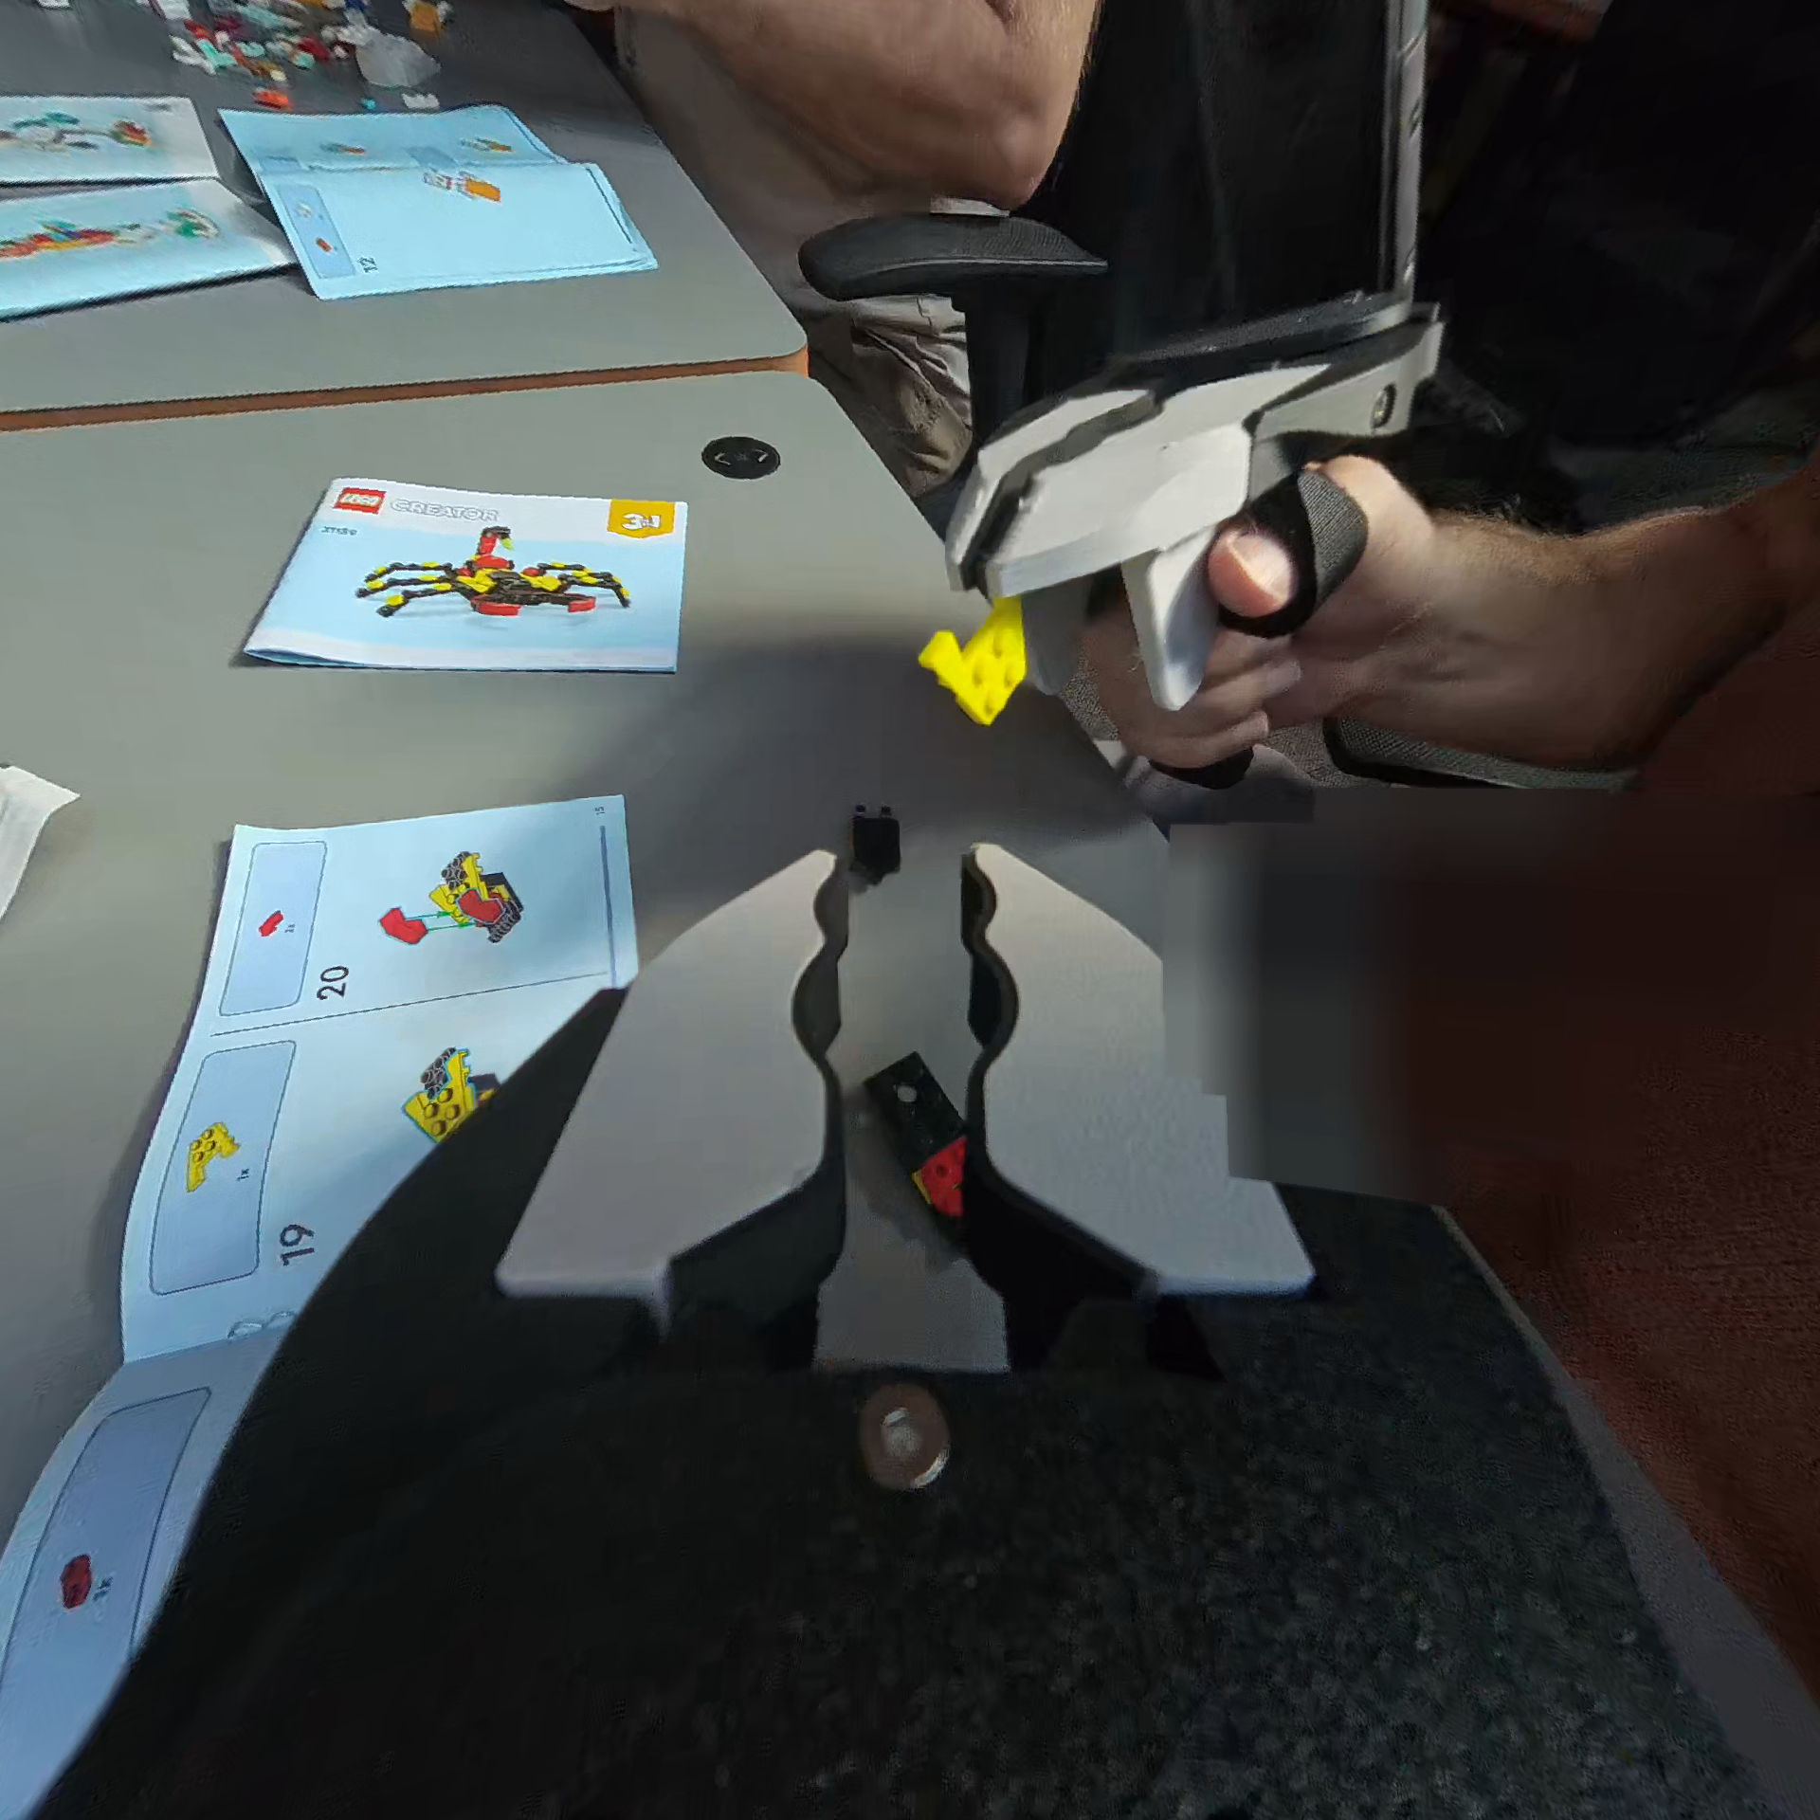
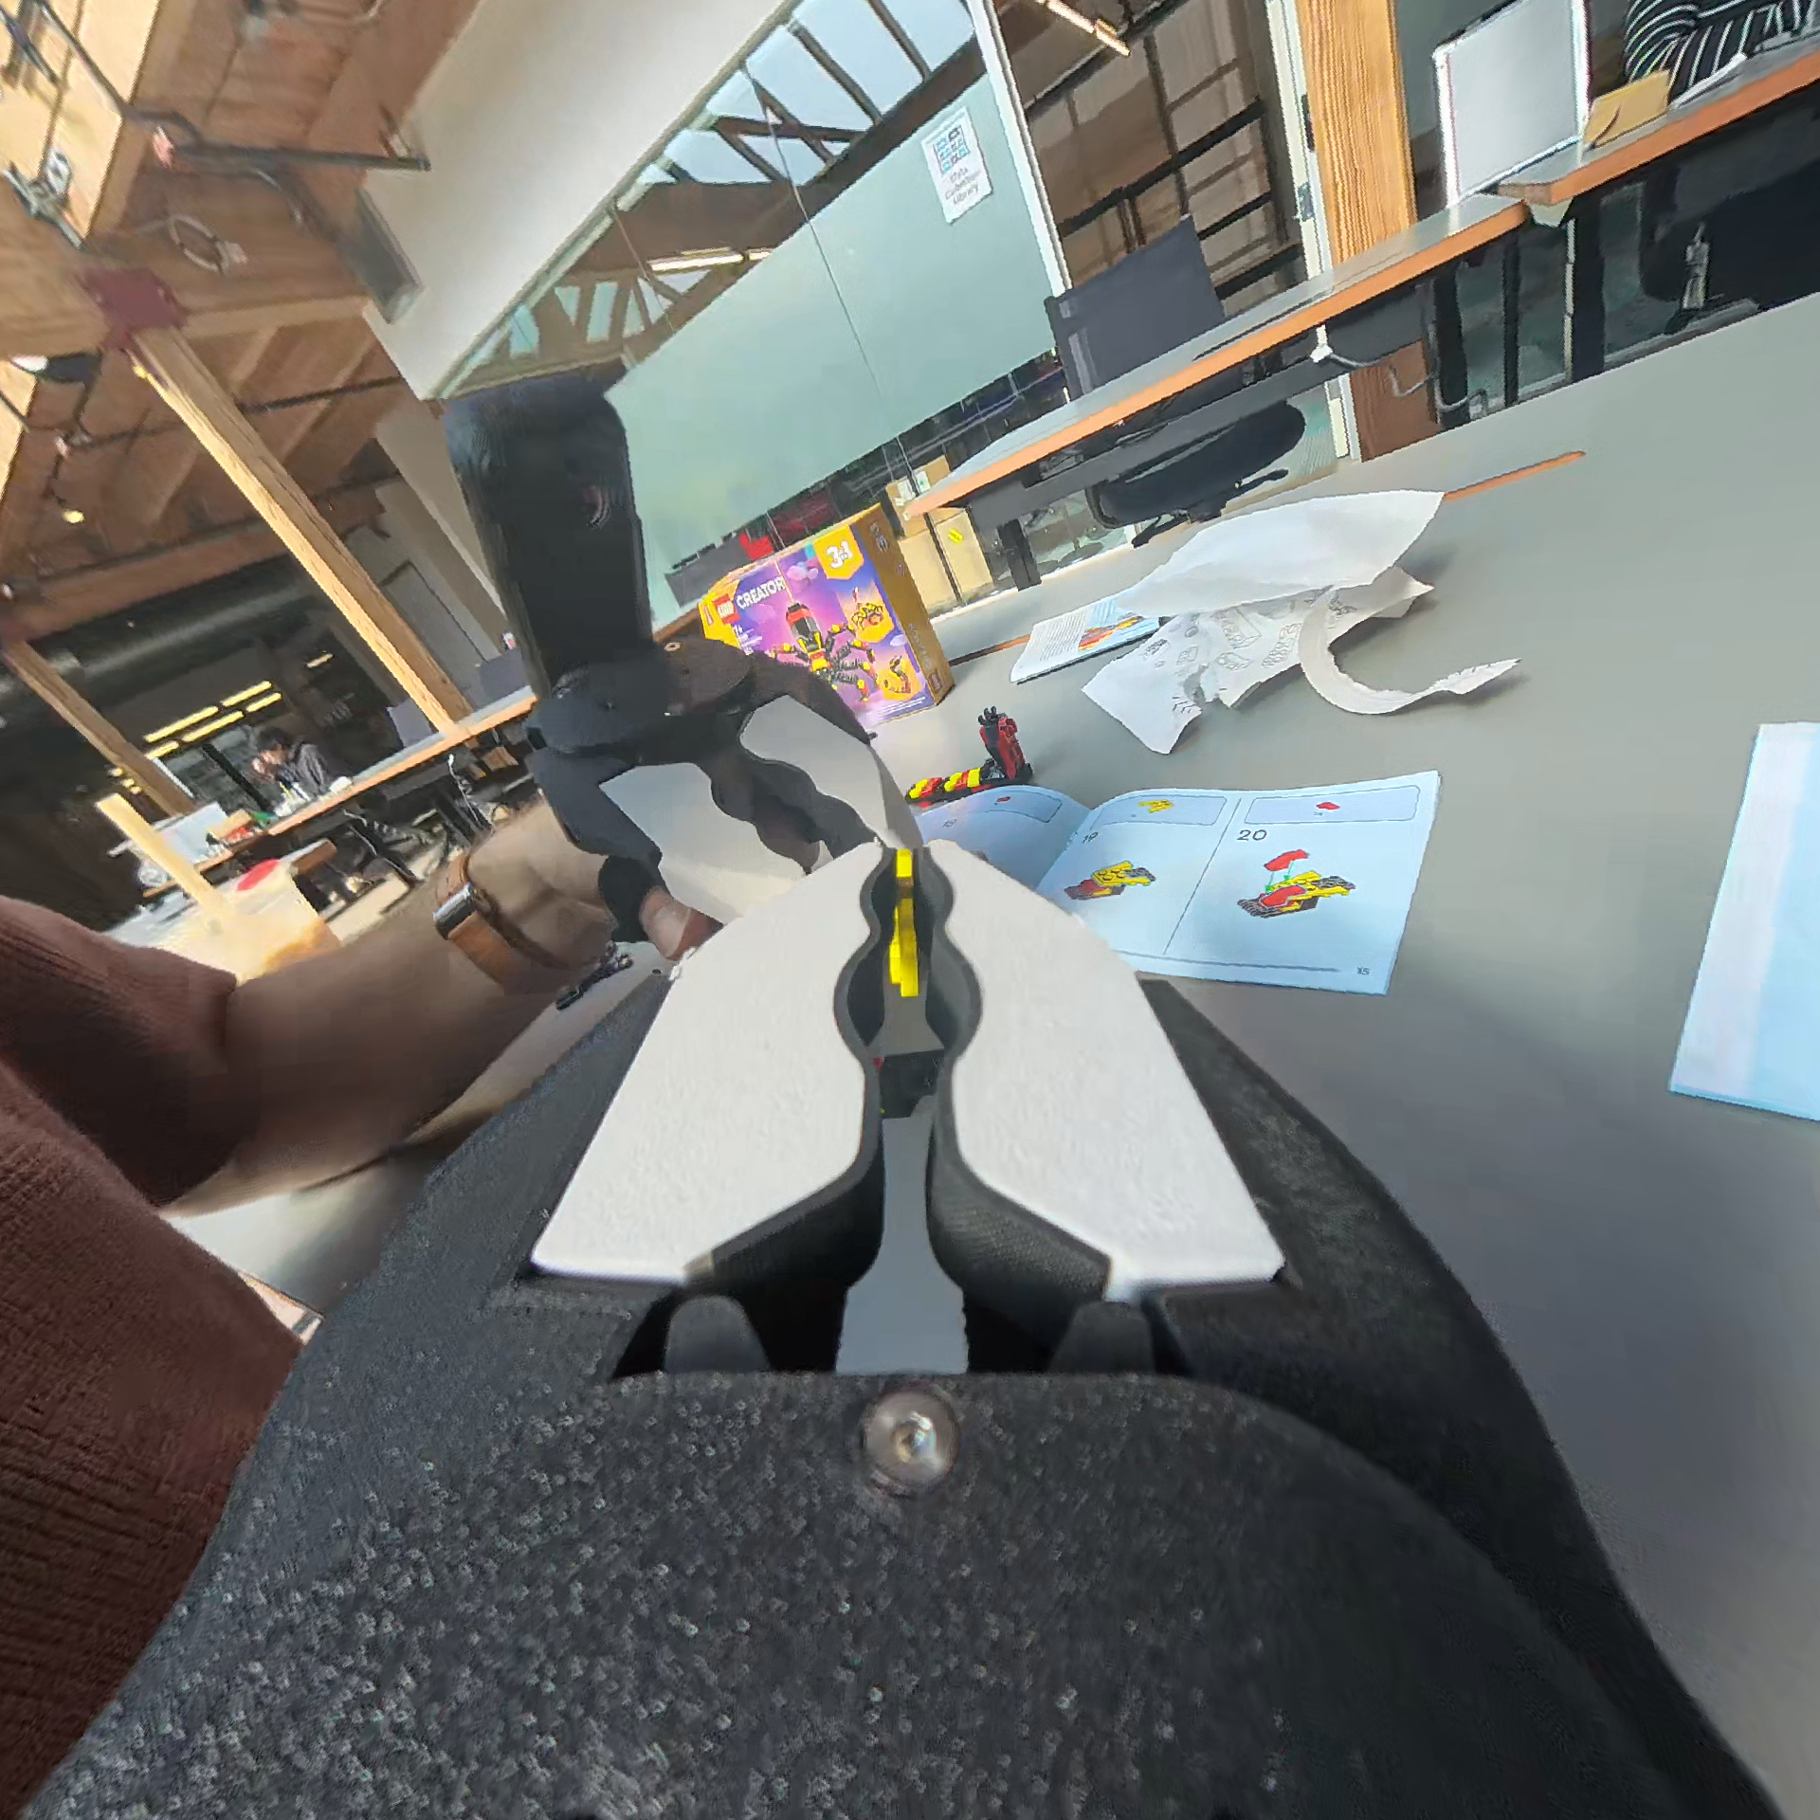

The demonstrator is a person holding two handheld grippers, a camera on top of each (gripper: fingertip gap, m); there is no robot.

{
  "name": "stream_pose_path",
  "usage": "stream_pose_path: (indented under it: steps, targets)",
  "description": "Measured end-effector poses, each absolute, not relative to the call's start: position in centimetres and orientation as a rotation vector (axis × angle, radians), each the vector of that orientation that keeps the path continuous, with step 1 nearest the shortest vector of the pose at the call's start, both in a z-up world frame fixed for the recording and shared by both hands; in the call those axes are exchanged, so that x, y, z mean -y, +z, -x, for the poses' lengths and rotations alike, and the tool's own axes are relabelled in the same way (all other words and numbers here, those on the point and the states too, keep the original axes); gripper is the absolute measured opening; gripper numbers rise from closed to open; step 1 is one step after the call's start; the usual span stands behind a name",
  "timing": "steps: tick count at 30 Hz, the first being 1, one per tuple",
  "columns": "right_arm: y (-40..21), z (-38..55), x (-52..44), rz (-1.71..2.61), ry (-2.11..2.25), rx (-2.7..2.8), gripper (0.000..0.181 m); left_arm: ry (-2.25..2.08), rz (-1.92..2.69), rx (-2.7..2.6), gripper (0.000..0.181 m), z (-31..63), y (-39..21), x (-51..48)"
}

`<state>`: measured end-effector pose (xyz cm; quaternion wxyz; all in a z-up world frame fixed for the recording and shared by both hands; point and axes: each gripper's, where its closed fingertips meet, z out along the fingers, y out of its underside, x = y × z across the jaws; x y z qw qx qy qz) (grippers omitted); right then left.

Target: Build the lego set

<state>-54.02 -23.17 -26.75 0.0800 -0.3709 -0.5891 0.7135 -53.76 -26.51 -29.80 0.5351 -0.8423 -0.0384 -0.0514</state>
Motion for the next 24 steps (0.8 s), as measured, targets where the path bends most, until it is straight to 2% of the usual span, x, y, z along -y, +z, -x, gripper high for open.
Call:
stream_pose_path:
  steps: [9, 18, 24]
  targets:
    - [-25.7, 55.7, 23.6, 1.294, 2.325, 1.552, 0.002, 0.326, 1.722, 0.229, 0.031, 55.5, -25.9, 27.8]
    - [-24.7, 56.5, 23.5, 1.534, 2.58, 1.292, 0.002, 0.691, 1.652, 0.16, 0.032, 55.6, -25.5, 27.7]
    - [-25.0, 56.6, 24.2, 1.624, 2.682, 1.224, 0.002, 0.726, 1.635, 0.1, 0.03, 54.9, -25.0, 26.8]
